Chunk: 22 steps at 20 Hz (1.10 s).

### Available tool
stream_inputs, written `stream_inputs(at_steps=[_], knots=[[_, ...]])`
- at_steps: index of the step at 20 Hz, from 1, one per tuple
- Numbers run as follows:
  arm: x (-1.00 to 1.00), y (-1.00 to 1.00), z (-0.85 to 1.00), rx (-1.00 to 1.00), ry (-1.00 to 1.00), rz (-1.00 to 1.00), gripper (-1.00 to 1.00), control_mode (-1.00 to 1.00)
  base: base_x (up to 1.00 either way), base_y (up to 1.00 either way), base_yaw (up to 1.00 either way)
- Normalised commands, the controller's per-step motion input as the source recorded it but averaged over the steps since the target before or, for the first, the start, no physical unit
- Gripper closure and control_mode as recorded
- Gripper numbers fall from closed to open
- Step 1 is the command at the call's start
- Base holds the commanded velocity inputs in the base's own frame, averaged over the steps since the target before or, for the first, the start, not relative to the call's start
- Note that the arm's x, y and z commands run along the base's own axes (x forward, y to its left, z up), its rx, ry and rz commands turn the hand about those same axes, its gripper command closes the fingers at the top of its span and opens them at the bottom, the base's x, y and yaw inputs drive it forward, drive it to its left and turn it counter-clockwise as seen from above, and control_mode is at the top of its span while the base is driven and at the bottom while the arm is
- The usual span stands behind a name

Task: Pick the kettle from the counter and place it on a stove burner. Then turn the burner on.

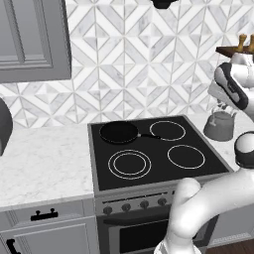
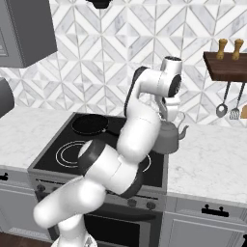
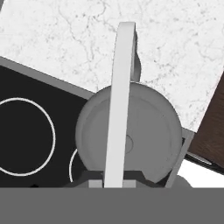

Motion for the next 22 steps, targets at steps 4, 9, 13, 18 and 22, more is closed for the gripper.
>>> stream_inputs(at_steps=[4,9,13,18,22], knots=[[-0.12,1.0,0.01,-0.02,-0.17,0.0,1.0,-1.0,0.0,0.0,0.0],[-0.01,1.0,0.07,-0.03,-0.14,0.0,1.0,-1.0,0.0,0.0,0.0],[0.0,1.0,0.04,-0.02,-0.13,0.0,1.0,-1.0,0.0,0.0,0.0],[0.0,1.0,0.04,-0.02,-0.12,0.0,1.0,-1.0,0.0,0.0,0.0],[0.0,1.0,0.06,0.0,-0.11,0.0,1.0,-1.0,0.0,0.0,0.0]])
